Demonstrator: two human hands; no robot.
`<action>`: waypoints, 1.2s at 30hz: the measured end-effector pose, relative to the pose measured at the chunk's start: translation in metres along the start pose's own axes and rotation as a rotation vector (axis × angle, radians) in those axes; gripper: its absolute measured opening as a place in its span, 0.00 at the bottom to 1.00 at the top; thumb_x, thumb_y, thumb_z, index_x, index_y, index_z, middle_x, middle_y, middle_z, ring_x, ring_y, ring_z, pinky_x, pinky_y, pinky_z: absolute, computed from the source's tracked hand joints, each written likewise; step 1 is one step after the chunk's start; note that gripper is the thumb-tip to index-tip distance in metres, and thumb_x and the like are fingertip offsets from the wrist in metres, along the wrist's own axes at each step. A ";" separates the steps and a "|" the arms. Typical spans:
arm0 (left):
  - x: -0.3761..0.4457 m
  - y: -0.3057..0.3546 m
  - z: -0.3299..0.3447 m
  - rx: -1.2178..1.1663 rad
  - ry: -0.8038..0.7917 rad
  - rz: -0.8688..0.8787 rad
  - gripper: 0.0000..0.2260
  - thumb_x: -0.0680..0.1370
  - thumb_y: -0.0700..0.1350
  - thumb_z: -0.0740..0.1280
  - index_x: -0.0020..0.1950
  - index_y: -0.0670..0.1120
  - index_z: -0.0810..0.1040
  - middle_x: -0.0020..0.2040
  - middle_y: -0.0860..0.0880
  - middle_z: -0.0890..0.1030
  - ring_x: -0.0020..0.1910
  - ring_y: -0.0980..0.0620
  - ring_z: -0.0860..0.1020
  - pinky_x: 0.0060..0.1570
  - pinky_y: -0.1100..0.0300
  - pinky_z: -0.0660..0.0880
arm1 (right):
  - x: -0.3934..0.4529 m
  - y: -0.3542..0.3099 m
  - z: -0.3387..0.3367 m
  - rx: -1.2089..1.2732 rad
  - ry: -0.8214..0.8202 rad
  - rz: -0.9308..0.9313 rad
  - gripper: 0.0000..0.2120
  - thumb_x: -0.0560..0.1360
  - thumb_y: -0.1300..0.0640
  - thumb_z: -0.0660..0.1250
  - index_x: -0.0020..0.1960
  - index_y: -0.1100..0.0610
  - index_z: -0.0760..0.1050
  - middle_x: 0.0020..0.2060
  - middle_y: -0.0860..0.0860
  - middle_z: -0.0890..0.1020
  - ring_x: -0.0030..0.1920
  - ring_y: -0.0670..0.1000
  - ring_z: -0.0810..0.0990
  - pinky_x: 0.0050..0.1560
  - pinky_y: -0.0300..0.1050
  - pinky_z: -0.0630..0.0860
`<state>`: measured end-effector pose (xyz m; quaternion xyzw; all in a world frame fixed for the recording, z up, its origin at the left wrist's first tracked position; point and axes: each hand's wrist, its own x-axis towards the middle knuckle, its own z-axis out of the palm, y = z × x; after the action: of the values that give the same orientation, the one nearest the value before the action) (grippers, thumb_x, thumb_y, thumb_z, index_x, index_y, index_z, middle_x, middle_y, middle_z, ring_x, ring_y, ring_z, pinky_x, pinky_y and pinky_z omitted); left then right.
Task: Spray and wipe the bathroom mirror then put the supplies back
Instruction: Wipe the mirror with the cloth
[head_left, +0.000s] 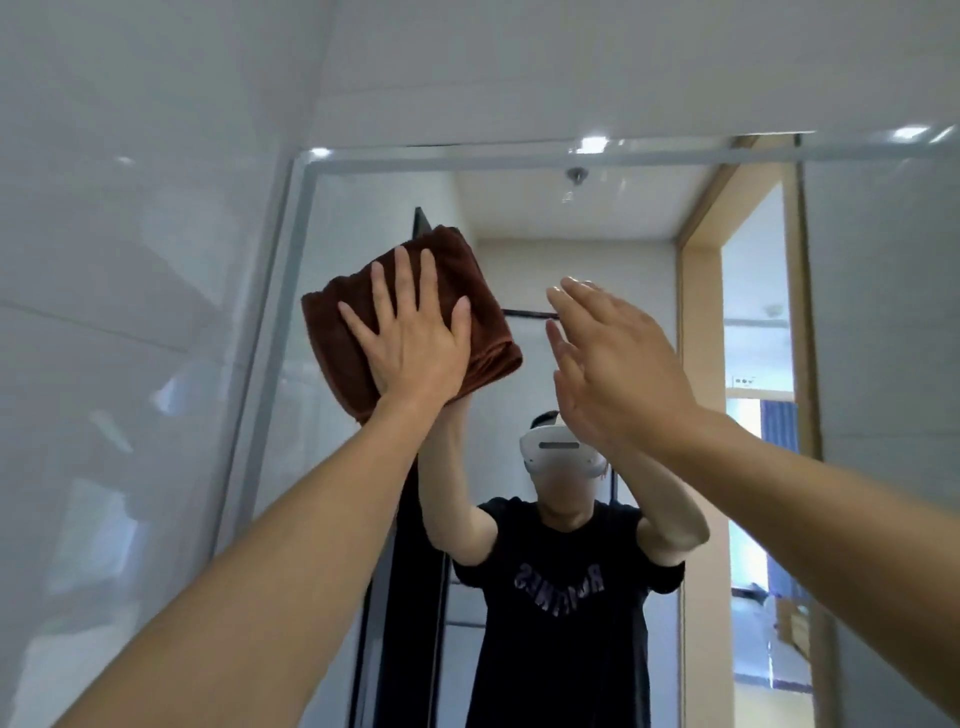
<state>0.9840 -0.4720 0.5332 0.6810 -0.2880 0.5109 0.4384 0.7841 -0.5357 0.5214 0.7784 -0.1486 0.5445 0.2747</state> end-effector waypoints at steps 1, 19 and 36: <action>-0.005 0.024 0.000 -0.001 0.000 0.052 0.30 0.82 0.62 0.45 0.83 0.53 0.49 0.83 0.50 0.50 0.82 0.44 0.46 0.74 0.29 0.46 | -0.002 0.005 -0.005 -0.005 0.009 0.006 0.24 0.81 0.54 0.57 0.76 0.56 0.66 0.75 0.53 0.69 0.76 0.55 0.65 0.75 0.53 0.63; -0.024 0.012 0.004 0.051 -0.012 0.535 0.29 0.81 0.64 0.50 0.82 0.57 0.55 0.82 0.53 0.55 0.82 0.49 0.52 0.75 0.33 0.49 | -0.014 0.069 -0.023 -0.039 0.217 0.202 0.23 0.82 0.53 0.54 0.74 0.60 0.68 0.72 0.58 0.71 0.72 0.60 0.70 0.71 0.57 0.67; -0.137 -0.006 0.002 0.059 -0.079 0.384 0.31 0.82 0.61 0.51 0.83 0.52 0.51 0.83 0.49 0.50 0.82 0.45 0.47 0.74 0.30 0.47 | -0.036 0.006 0.015 -0.022 0.114 0.135 0.23 0.84 0.53 0.54 0.77 0.55 0.63 0.76 0.55 0.67 0.77 0.57 0.62 0.76 0.54 0.59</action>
<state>0.9469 -0.4787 0.4014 0.6458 -0.4146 0.5662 0.3008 0.7791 -0.5519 0.4853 0.7312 -0.1909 0.6036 0.2540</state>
